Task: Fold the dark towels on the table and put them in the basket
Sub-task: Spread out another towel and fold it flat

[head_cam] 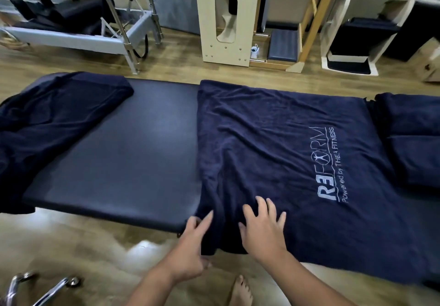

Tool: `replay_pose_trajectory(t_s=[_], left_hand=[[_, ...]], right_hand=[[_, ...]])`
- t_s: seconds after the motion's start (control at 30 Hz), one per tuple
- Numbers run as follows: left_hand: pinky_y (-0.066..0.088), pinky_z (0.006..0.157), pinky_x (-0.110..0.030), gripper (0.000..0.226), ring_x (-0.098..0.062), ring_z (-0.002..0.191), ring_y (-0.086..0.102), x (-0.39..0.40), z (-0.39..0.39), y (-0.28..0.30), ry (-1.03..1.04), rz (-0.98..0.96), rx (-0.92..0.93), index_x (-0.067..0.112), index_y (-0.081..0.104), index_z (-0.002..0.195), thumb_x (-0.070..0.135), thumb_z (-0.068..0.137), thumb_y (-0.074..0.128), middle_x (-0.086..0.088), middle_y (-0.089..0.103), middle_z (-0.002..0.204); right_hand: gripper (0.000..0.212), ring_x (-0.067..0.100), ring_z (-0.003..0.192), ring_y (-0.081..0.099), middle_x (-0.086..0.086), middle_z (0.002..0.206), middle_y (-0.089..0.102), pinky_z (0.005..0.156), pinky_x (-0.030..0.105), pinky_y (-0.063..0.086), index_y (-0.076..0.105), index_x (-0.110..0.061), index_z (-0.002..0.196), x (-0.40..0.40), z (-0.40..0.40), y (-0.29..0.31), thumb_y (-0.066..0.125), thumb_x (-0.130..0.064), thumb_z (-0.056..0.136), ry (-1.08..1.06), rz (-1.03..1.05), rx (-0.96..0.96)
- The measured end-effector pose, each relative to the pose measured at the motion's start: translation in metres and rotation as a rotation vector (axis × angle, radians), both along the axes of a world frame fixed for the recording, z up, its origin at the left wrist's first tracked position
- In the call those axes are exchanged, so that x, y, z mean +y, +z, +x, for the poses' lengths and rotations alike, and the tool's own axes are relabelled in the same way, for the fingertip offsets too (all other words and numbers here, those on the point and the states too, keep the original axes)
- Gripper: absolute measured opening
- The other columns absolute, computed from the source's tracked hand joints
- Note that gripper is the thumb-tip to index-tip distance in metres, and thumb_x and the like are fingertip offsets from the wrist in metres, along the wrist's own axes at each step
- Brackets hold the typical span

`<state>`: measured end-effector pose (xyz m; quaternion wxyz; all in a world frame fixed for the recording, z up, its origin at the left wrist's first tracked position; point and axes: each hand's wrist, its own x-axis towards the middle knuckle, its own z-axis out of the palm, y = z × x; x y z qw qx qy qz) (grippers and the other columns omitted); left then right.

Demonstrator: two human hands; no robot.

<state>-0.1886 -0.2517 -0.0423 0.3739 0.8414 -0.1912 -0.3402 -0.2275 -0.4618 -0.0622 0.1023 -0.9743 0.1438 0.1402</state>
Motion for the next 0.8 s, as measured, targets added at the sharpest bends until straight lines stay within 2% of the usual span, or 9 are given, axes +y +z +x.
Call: replay_pose_trajectory(t_s=[0.07, 0.13, 0.23, 0.33, 0.43, 0.57, 0.67, 0.7, 0.8], left_hand=[[0.040, 0.107, -0.023, 0.115, -0.008, 0.119, 0.043, -0.007, -0.003, 0.000, -0.120, 0.120, -0.126, 0.057, 0.001, 0.154, 0.006, 0.070, 0.061, 0.009, 0.025, 0.131], [0.050, 0.091, -0.037, 0.107, -0.019, 0.102, 0.054, -0.012, -0.003, -0.004, -0.069, 0.197, -0.278, 0.051, 0.001, 0.156, 0.012, 0.072, 0.054, 0.006, 0.034, 0.118], [0.055, 0.060, -0.042, 0.096, -0.029, 0.077, 0.064, -0.015, 0.000, -0.016, -0.075, 0.346, -0.523, 0.031, 0.036, 0.154, 0.005, 0.066, 0.065, 0.001, 0.053, 0.101], [0.045, 0.036, -0.031, 0.066, -0.028, 0.049, 0.061, -0.009, 0.000, -0.015, -0.117, 0.381, -0.761, 0.017, 0.070, 0.122, 0.015, 0.057, 0.071, 0.000, 0.063, 0.074], [0.050, 0.038, -0.036, 0.044, -0.037, 0.048, 0.062, -0.003, 0.006, -0.004, 0.043, 0.409, -0.750, 0.018, 0.066, 0.104, 0.023, 0.064, 0.049, -0.007, 0.067, 0.068], [0.053, 0.070, -0.043, 0.024, -0.045, 0.081, 0.066, 0.036, 0.014, 0.022, 0.487, 0.538, -0.436, 0.019, 0.053, 0.104, 0.019, 0.081, 0.059, -0.019, 0.069, 0.086], [0.051, 0.073, -0.043, 0.029, -0.043, 0.080, 0.061, 0.085, 0.006, 0.018, 0.707, 0.436, -0.403, 0.021, 0.047, 0.099, 0.009, 0.077, 0.061, -0.016, 0.067, 0.091], [0.051, 0.070, -0.043, 0.034, -0.043, 0.079, 0.061, 0.092, -0.002, 0.016, 0.656, 0.427, -0.457, 0.021, 0.048, 0.101, 0.005, 0.075, 0.062, -0.015, 0.066, 0.097], [0.048, 0.052, -0.040, 0.048, -0.039, 0.075, 0.059, 0.103, -0.025, 0.002, 0.222, 0.408, -0.650, 0.020, 0.048, 0.108, -0.003, 0.068, 0.060, -0.006, 0.049, 0.116]], right_hand=[[0.061, 0.039, 0.152, 0.008, 0.011, 0.165, 0.017, 0.107, 0.077, 0.021, 0.039, -0.032, 0.144, 0.003, -0.006, 0.002, 0.059, -0.051, 0.090, 0.026, 0.023, 0.039], [0.072, 0.034, 0.153, -0.013, 0.004, 0.168, -0.008, 0.110, 0.075, 0.013, 0.019, -0.032, 0.153, 0.000, -0.008, 0.005, 0.054, -0.050, 0.092, 0.054, 0.061, 0.107], [0.079, 0.032, 0.153, -0.019, -0.003, 0.166, -0.019, 0.109, 0.077, 0.014, 0.012, -0.035, 0.153, -0.003, -0.007, 0.015, 0.060, -0.044, 0.090, 0.037, 0.099, 0.177], [0.081, 0.032, 0.152, -0.019, -0.006, 0.165, -0.023, 0.108, 0.078, 0.015, 0.011, -0.036, 0.152, -0.001, -0.007, 0.018, 0.063, -0.045, 0.090, 0.026, 0.119, 0.216], [0.086, 0.030, 0.152, -0.020, -0.008, 0.165, -0.023, 0.107, 0.079, 0.015, 0.012, -0.039, 0.150, -0.002, -0.005, 0.017, 0.067, -0.053, 0.086, 0.008, 0.139, 0.219], [0.099, 0.029, 0.152, -0.022, -0.015, 0.163, -0.026, 0.105, 0.081, 0.014, 0.008, -0.046, 0.149, -0.007, -0.007, 0.019, 0.075, -0.058, 0.077, 0.016, 0.133, 0.257], [0.109, 0.032, 0.151, -0.025, -0.015, 0.161, -0.031, 0.106, 0.081, 0.011, 0.001, -0.051, 0.150, -0.007, -0.011, 0.020, 0.078, -0.059, 0.074, 0.038, 0.094, 0.272], [0.113, 0.034, 0.150, -0.026, -0.012, 0.161, -0.033, 0.106, 0.081, 0.009, -0.003, -0.051, 0.150, -0.005, -0.012, 0.020, 0.078, -0.061, 0.073, 0.044, 0.078, 0.284], [0.121, 0.039, 0.149, -0.028, 0.001, 0.159, -0.038, 0.110, 0.077, 0.008, -0.013, -0.045, 0.153, 0.008, -0.022, 0.020, 0.075, -0.066, 0.072, 0.065, 0.017, 0.276]])
